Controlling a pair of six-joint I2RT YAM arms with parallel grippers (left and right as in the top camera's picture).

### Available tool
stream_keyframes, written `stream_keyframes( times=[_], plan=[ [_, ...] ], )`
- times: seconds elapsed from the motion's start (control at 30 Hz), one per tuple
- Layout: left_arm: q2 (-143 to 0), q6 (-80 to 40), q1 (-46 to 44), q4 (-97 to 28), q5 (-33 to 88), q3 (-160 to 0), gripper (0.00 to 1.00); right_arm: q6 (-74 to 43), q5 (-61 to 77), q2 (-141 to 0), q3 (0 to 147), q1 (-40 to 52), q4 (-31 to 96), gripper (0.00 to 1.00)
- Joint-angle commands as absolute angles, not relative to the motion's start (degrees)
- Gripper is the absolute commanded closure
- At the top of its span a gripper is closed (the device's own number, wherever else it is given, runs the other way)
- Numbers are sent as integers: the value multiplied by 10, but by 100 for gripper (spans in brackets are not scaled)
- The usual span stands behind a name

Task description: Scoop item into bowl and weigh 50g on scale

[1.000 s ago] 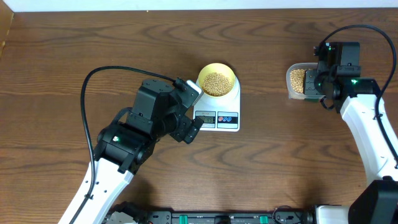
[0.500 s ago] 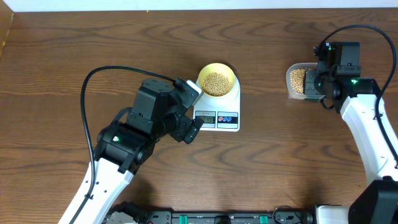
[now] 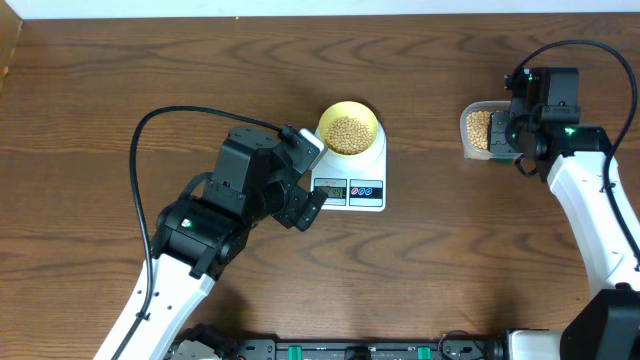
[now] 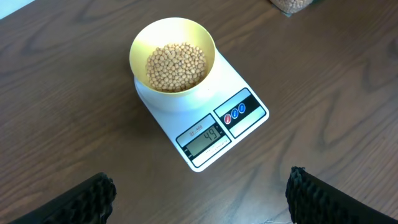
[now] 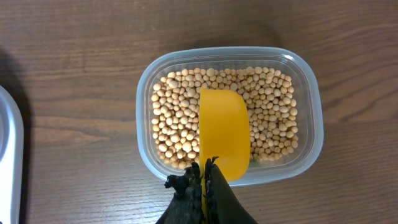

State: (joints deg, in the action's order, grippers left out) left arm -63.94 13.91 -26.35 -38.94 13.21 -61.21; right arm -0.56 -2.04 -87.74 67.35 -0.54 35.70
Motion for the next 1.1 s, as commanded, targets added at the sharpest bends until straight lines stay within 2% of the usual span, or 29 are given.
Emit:
stream_keyframes(
  times=[0.0, 1.07],
  plan=[
    [-633, 138, -260, -389, 130, -615, 12, 1, -17, -878, 673, -8, 355, 99],
    [-633, 138, -260, -389, 130, -615, 10, 25, -17, -878, 673, -8, 355, 99]
  ],
)
